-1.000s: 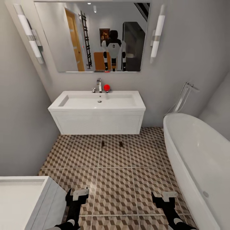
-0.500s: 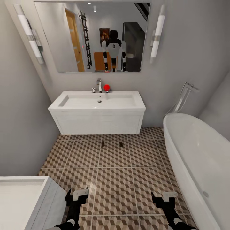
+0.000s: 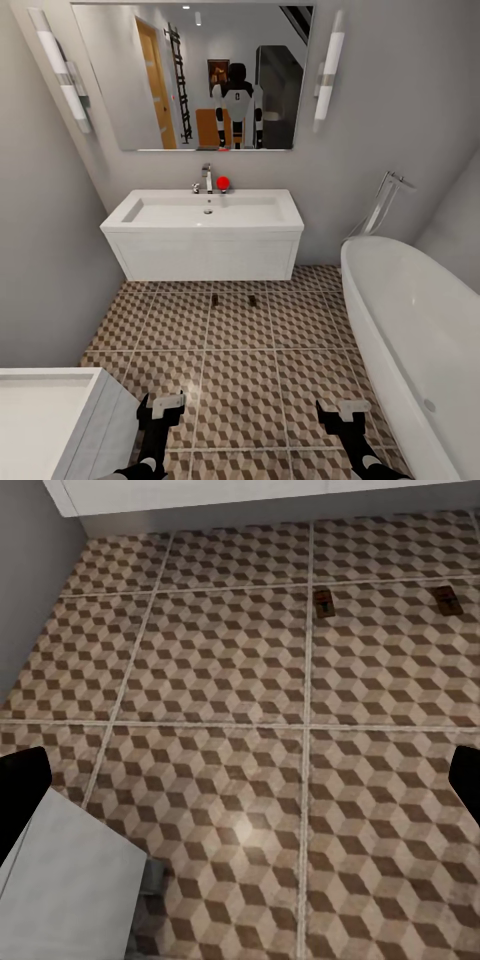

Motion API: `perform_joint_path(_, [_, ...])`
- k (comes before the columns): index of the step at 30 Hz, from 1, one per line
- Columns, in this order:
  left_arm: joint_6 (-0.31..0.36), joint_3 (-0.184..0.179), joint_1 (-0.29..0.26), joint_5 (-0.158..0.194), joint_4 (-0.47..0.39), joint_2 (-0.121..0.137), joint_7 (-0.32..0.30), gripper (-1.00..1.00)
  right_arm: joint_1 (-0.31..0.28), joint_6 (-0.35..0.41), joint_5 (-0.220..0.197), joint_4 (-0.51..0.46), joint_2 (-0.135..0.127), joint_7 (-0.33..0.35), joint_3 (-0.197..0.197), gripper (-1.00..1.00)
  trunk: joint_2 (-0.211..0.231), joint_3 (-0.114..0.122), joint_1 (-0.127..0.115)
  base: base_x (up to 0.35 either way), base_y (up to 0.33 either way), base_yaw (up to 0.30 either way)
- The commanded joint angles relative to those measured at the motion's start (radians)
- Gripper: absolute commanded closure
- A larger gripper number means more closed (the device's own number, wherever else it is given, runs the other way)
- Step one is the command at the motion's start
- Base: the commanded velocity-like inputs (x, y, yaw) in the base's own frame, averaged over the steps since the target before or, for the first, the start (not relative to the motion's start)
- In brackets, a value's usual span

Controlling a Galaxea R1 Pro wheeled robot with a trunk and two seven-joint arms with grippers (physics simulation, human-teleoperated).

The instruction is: Take the four mousetraps from the cabinet in the bathroom and place them on the bathroom floor. Make sure all four end up on the same floor surface, and ensure that at least two of them are either under or directly next to the same bathroom sink.

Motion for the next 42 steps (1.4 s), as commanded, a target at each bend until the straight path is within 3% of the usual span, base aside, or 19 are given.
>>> perform_joint_path(1, [-0.006, -0.009, -0.002, 0.007, 0.004, -0.001, 0.002, -1.0, -0.001, -0.002, -0.004, 0.0, 0.0, -0.004, 0.009, -1.0, -0.002, -0.002, 0.001, 0.0, 0.0, 0.0])
perform_joint_path(24, [-0.007, -0.009, -0.001, 0.007, 0.004, -0.001, 0.002, -1.0, 0.0, -0.002, -0.004, 0.0, 0.001, -0.006, 0.009, -1.0, -0.002, -0.001, 0.001, 0.0, 0.0, 0.0])
perform_joint_path(42, [-0.009, -0.009, 0.001, 0.007, 0.004, -0.002, 0.002, -1.0, 0.0, -0.002, -0.004, 0.0, 0.0, -0.009, 0.007, -1.0, -0.002, 0.024, 0.001, 0.0, 0.0, 0.0])
